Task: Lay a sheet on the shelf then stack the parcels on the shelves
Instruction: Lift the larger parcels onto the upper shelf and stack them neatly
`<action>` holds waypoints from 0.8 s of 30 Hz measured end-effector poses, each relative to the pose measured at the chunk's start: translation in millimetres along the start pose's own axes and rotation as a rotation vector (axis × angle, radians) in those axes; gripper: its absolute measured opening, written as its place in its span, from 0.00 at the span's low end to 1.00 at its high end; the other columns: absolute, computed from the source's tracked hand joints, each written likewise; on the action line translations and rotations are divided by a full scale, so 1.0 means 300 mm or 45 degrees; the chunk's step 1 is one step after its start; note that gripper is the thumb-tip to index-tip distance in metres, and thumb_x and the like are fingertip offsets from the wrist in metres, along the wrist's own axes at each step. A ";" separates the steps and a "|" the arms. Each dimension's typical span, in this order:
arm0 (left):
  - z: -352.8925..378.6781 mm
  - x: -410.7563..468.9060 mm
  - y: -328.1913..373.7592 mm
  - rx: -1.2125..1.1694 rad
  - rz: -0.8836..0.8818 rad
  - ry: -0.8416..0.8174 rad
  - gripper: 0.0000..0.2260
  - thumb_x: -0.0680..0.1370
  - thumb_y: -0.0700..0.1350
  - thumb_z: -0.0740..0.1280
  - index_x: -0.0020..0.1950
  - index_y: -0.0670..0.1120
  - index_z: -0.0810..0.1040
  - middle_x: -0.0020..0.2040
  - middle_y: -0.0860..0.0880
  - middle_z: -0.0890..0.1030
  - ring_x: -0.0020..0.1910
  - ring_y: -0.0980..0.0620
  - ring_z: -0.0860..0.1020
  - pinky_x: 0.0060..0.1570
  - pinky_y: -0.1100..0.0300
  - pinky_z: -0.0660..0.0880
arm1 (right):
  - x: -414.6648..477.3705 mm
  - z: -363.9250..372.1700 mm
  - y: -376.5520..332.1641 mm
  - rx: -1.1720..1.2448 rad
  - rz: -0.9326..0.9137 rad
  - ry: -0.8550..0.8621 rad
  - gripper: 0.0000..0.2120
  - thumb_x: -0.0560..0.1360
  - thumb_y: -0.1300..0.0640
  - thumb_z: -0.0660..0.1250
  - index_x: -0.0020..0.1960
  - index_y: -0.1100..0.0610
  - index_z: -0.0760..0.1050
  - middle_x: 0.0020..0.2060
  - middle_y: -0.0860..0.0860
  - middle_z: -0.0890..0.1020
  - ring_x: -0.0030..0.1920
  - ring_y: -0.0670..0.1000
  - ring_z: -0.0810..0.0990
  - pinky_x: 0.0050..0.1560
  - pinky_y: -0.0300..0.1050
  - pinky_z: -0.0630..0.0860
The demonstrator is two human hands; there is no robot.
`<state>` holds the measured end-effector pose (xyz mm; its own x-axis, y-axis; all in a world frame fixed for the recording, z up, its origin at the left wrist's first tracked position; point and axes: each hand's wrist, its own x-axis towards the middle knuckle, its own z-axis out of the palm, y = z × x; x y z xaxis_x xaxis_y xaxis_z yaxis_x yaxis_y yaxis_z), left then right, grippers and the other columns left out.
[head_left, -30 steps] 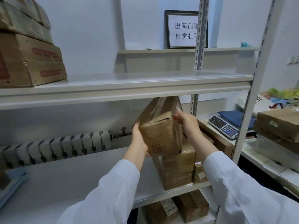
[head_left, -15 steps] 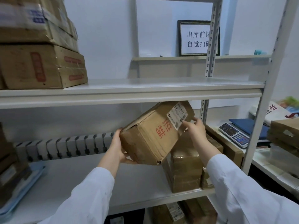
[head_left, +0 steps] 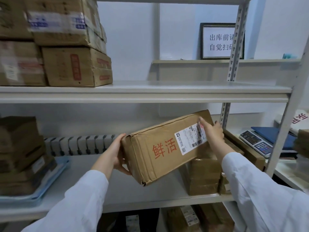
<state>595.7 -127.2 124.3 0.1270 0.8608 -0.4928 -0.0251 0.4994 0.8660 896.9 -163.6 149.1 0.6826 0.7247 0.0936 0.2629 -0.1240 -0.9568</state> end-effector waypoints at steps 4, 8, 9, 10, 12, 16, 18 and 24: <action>-0.047 -0.019 0.023 -0.020 0.027 -0.016 0.42 0.69 0.76 0.49 0.64 0.44 0.71 0.60 0.41 0.77 0.59 0.38 0.74 0.46 0.35 0.72 | -0.032 0.002 -0.014 -0.004 0.069 0.000 0.42 0.70 0.33 0.64 0.75 0.56 0.57 0.72 0.61 0.60 0.70 0.66 0.62 0.70 0.64 0.60; -0.061 -0.027 0.045 0.069 0.132 0.095 0.41 0.69 0.77 0.45 0.57 0.45 0.75 0.50 0.43 0.79 0.49 0.43 0.75 0.50 0.42 0.69 | -0.078 0.007 -0.015 -0.001 0.115 0.046 0.42 0.70 0.33 0.64 0.74 0.57 0.57 0.70 0.61 0.60 0.69 0.66 0.63 0.69 0.63 0.62; -0.062 -0.033 0.048 0.107 0.157 0.118 0.40 0.69 0.77 0.44 0.56 0.45 0.75 0.48 0.44 0.79 0.48 0.43 0.75 0.51 0.43 0.69 | -0.095 0.008 -0.016 0.014 0.131 0.084 0.42 0.71 0.33 0.64 0.74 0.57 0.56 0.70 0.61 0.61 0.69 0.66 0.63 0.69 0.63 0.62; -0.065 -0.030 0.050 0.118 0.175 0.132 0.41 0.69 0.77 0.44 0.55 0.45 0.75 0.48 0.43 0.79 0.49 0.43 0.75 0.52 0.44 0.70 | -0.109 0.010 -0.020 0.032 0.141 0.125 0.43 0.71 0.33 0.63 0.74 0.58 0.55 0.70 0.61 0.61 0.68 0.66 0.64 0.69 0.62 0.62; -0.075 -0.044 0.061 0.080 0.215 0.080 0.45 0.67 0.78 0.44 0.56 0.42 0.77 0.51 0.41 0.80 0.54 0.41 0.76 0.58 0.45 0.72 | -0.146 0.012 -0.032 0.058 0.163 0.219 0.43 0.72 0.31 0.60 0.74 0.60 0.56 0.70 0.61 0.63 0.68 0.65 0.65 0.68 0.61 0.63; -0.098 -0.078 0.078 -0.039 0.325 -0.054 0.45 0.67 0.78 0.44 0.55 0.43 0.80 0.53 0.38 0.81 0.51 0.40 0.79 0.57 0.45 0.74 | -0.220 0.010 -0.050 0.080 0.170 0.373 0.38 0.74 0.31 0.53 0.71 0.61 0.59 0.68 0.61 0.68 0.66 0.63 0.68 0.67 0.59 0.63; -0.104 -0.116 0.093 -0.069 0.383 -0.124 0.40 0.72 0.74 0.43 0.48 0.43 0.80 0.45 0.39 0.81 0.45 0.42 0.79 0.46 0.51 0.76 | -0.258 0.002 -0.057 0.115 0.118 0.461 0.35 0.75 0.32 0.51 0.69 0.59 0.61 0.66 0.60 0.70 0.64 0.62 0.70 0.66 0.59 0.64; -0.161 -0.221 0.152 -0.130 0.585 -0.324 0.36 0.77 0.69 0.41 0.49 0.44 0.80 0.47 0.40 0.81 0.47 0.43 0.79 0.49 0.53 0.75 | -0.384 -0.019 -0.135 0.254 -0.016 0.683 0.26 0.77 0.36 0.50 0.59 0.57 0.67 0.54 0.55 0.75 0.55 0.58 0.75 0.65 0.58 0.64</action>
<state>538.4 -156.8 192.4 0.3164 0.9485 -0.0173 -0.2292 0.0941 0.9688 811.6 -246.0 178.6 0.9445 0.2731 0.1825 0.1753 0.0506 -0.9832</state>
